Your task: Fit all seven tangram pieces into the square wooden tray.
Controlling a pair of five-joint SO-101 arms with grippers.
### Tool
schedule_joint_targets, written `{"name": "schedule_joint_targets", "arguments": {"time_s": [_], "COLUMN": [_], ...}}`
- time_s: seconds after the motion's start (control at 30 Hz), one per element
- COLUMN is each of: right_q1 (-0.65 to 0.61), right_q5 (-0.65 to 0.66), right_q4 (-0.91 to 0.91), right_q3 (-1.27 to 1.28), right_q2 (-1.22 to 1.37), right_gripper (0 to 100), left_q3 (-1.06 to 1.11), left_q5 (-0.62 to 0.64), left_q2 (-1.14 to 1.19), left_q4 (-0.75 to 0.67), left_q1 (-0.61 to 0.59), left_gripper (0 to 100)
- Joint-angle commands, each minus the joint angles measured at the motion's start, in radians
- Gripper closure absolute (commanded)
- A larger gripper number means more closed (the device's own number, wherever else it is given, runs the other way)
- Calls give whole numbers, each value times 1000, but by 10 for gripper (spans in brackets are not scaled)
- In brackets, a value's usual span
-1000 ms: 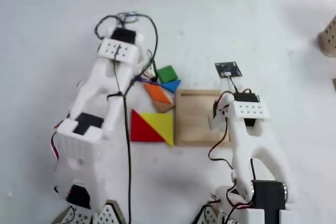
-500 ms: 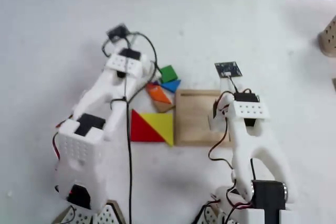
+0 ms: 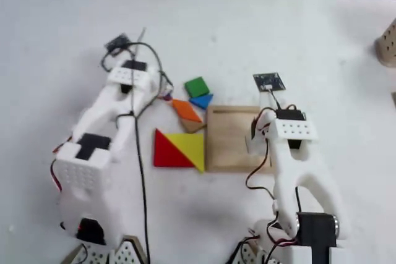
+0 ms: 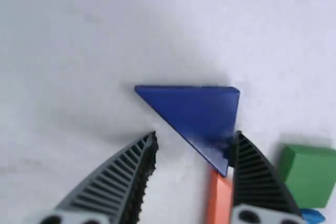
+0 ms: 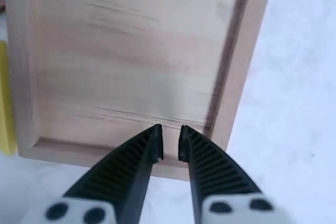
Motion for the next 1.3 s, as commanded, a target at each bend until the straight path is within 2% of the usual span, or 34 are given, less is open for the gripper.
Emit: {"name": "schedule_joint_targets", "arguments": {"time_s": [0.0,0.13,0.33,0.63,0.73,0.83,0.9,1.1,1.27], "right_q1": [1,1,1,1,1,-1,-1,-1,-1], "right_q5": [11,11,11,11,11,11,11,11,11], "right_q4": [-12,-12,-12,-12,-12,-12,-12,-12,-12], "right_q3": [-18,-18,-18,-18,-18,-18,-18,-17,-17], "right_q2": [-7,-5,-5,-5,-5,-5,-5,-5,-5], "right_gripper": [943,943,943,942,942,942,942,942,942], "left_q3": [-46,-48,-21,160,203,207,164,-20,-153], "left_q5": [11,3,-175,-304,-284,-150,-86,-77,-77], "left_q2": [-56,-58,-133,-420,-464,-417,-363,-176,-25], "left_q4": [58,144,298,241,163,101,110,215,293], "left_q1": [-97,-162,-171,-171,-153,-153,-157,-226,-223], "left_gripper": [765,763,763,761,701,605,573,657,664]}}
